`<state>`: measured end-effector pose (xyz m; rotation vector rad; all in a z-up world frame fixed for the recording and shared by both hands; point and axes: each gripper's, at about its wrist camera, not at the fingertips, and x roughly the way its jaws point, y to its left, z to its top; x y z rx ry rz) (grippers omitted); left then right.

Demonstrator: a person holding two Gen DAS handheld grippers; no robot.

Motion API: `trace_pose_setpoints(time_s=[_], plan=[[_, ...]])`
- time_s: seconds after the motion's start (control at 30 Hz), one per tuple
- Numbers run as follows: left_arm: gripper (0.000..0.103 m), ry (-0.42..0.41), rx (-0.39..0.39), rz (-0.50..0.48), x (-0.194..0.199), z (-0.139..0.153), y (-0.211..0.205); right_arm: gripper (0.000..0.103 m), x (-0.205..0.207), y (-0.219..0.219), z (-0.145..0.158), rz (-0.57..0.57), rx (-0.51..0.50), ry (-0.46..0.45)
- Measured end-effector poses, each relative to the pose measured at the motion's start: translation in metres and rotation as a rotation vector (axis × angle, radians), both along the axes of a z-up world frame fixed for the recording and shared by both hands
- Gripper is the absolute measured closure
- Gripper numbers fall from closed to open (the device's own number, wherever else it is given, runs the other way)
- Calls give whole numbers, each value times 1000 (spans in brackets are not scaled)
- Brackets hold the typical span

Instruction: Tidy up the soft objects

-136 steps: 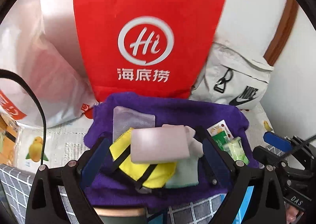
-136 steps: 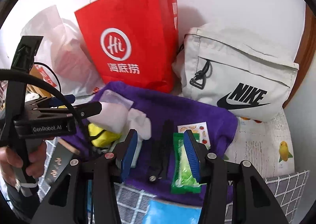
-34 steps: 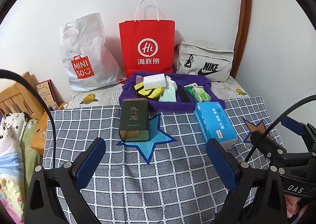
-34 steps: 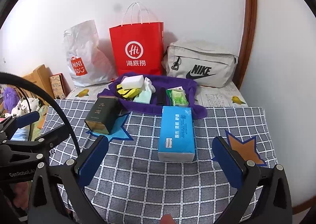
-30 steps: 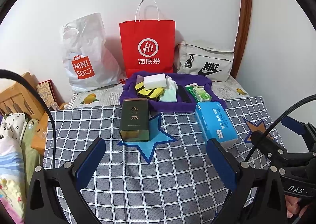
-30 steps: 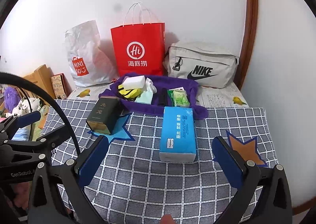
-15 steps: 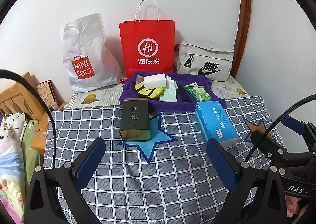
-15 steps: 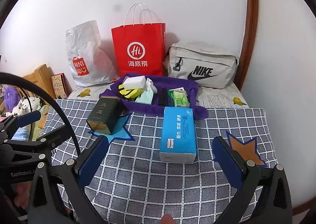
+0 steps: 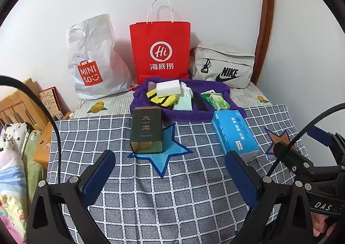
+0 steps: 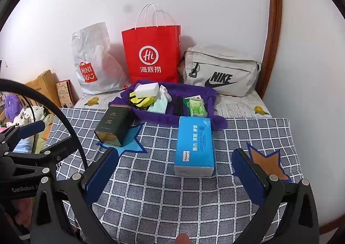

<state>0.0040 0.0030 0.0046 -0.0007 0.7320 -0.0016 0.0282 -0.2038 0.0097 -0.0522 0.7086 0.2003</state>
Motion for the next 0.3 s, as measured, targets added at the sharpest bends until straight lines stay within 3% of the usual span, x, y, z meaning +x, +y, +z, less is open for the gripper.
trace_pose_setpoints(time_s=[0.3], plan=[[0, -2, -13, -1, 0, 0, 0, 0, 0, -2, 0, 2, 1, 0]])
